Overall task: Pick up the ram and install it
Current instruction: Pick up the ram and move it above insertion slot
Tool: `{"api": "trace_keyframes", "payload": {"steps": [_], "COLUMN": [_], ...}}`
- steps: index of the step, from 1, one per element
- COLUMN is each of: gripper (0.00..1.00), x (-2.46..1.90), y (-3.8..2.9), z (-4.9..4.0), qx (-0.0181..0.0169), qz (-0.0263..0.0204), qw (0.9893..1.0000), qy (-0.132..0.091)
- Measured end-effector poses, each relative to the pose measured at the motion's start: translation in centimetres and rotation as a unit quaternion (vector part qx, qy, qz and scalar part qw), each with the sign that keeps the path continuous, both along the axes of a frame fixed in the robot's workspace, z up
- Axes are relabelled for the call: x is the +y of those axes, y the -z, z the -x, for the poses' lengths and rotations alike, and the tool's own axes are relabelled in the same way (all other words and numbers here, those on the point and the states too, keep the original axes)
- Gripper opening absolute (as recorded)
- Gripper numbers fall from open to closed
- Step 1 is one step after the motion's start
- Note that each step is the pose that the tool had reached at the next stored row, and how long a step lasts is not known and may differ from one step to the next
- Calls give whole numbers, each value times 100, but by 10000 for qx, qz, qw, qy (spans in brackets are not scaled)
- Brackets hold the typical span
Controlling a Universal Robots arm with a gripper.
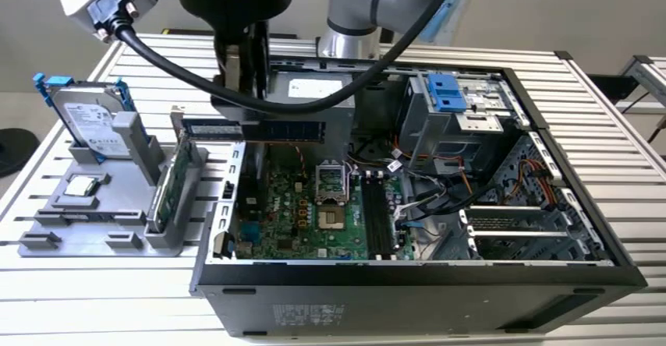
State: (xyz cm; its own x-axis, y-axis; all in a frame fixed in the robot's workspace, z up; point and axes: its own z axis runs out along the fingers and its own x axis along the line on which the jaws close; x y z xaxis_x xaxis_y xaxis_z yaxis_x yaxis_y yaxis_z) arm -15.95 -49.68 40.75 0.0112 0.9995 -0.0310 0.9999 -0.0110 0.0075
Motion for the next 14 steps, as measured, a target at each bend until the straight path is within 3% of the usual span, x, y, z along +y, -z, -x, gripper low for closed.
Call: {"api": "trace_keyframes", "payload": {"steps": [14], "gripper": [0], "x": [2], "y": [37], "z": [-222], "qx": [0], "qz": [6], "qw": [10000], "qy": [-2]}}
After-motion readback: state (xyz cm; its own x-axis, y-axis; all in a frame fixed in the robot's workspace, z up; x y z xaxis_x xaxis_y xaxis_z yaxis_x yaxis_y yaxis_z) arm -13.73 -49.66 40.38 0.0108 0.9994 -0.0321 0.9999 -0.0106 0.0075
